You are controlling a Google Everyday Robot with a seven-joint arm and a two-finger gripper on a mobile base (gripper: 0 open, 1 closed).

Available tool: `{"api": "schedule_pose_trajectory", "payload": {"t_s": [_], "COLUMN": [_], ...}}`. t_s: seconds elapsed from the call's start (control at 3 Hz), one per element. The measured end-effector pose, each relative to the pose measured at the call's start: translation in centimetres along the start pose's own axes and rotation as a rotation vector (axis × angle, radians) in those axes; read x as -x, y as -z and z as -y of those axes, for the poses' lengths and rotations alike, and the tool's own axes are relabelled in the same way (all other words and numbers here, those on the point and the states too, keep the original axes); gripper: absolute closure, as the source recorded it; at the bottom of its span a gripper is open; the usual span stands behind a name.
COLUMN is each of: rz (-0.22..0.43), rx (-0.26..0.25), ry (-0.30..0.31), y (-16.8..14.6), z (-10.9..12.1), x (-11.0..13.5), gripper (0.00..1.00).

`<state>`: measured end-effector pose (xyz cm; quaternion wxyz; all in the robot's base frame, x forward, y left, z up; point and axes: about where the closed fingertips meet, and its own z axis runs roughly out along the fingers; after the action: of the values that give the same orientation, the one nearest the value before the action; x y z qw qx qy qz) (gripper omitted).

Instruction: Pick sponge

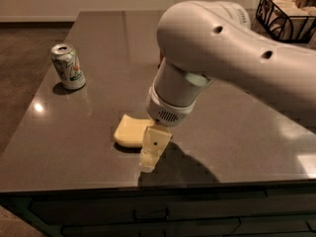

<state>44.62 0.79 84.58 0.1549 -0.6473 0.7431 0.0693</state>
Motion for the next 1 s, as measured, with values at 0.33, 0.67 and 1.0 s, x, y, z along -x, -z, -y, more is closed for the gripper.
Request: {"api": "schedule_pose_trajectory", "payload": {"t_s": [0.33, 0.67, 1.0], "rz": [-0.015, -0.025, -0.018], "rx": [0.014, 0.028, 0.031], "ry": [0.002, 0.008, 0.005], "y": [-1.4, -2.0, -1.2], "z": [-0.1, -0.2, 0.0], "x": [1.1, 1.9, 2.6], "gripper": [0.18, 0.41, 0.65]}}
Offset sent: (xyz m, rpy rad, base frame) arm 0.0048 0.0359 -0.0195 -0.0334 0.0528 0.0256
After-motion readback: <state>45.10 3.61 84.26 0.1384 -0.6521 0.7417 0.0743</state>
